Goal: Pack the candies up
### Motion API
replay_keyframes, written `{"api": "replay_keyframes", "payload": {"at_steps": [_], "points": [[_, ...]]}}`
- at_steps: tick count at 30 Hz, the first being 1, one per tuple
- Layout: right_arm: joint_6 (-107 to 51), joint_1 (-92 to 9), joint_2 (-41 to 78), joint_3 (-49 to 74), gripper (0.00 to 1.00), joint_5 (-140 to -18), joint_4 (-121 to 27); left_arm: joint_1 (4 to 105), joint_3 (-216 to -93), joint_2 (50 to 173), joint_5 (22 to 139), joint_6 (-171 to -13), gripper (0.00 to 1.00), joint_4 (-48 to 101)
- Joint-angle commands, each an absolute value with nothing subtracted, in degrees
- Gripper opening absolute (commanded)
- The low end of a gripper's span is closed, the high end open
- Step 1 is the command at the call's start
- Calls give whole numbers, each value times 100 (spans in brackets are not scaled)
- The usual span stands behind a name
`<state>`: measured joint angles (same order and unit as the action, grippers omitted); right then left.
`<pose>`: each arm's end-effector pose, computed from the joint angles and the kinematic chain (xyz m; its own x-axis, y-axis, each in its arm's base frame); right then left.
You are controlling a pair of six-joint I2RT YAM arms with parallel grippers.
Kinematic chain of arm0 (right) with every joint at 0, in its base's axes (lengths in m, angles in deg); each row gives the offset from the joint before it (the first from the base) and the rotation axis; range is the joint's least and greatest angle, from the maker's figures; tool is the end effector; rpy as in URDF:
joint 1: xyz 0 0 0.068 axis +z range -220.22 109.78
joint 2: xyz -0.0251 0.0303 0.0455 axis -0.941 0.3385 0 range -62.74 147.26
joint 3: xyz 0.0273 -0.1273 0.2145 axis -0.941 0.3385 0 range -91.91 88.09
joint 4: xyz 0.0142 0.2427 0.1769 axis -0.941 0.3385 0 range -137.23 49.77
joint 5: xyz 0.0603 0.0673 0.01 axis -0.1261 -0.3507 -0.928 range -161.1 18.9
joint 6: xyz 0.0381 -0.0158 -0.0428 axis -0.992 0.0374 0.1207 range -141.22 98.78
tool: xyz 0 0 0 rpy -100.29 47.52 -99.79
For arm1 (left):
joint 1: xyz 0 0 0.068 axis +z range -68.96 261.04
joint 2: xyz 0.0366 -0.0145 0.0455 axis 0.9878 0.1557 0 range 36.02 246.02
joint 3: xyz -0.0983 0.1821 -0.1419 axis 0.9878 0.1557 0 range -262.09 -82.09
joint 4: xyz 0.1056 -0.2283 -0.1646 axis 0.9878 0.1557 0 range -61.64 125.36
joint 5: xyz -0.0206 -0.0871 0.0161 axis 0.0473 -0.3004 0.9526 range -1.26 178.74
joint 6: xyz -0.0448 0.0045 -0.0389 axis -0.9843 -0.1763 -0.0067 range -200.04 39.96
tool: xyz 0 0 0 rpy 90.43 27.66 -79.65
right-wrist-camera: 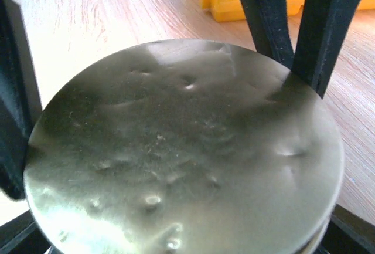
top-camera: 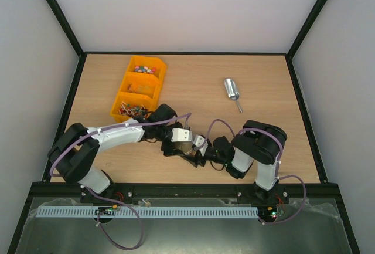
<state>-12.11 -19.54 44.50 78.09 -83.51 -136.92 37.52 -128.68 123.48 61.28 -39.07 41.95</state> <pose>0.1389 0.1842 0.0369 0.0587 -0.1723 -0.9833 -0.8924 0.4324 -0.1290 0.2260 -0.2423 0.1209 0.0827 0.7238 -0.6850 0.9950 -0.0210 0.0979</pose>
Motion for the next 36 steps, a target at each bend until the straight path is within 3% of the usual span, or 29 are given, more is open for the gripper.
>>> {"api": "replay_keyframes", "payload": {"at_steps": [1, 8, 13, 17, 25, 36], "points": [[-949, -1948, 4362, 8075, 39, -9182, -13581, 3798, -12984, 12545, 5831, -1435, 64, 5775], [-877, -1953, 4308, 8097, 39, -9265, -13575, 3810, -13421, 12964, 5852, -260, 66, 6611], [-1011, -1947, 4314, 8022, 39, -9022, -13527, 4057, -13558, 12771, 5680, -2333, 89, 5683], [-1029, -1954, 4363, 7971, 39, -8787, -13513, 4222, -13165, 12242, 5779, -4028, 99, 4855], [-1223, -1945, 4428, 7840, 40, -8392, -13515, 3950, -12381, 11539, 6654, -6550, 99, 3203], [-1396, -1942, 4451, 7746, 40, -8053, -13354, 3352, -12399, 11955, 7019, -7024, 99, 2828]]}}
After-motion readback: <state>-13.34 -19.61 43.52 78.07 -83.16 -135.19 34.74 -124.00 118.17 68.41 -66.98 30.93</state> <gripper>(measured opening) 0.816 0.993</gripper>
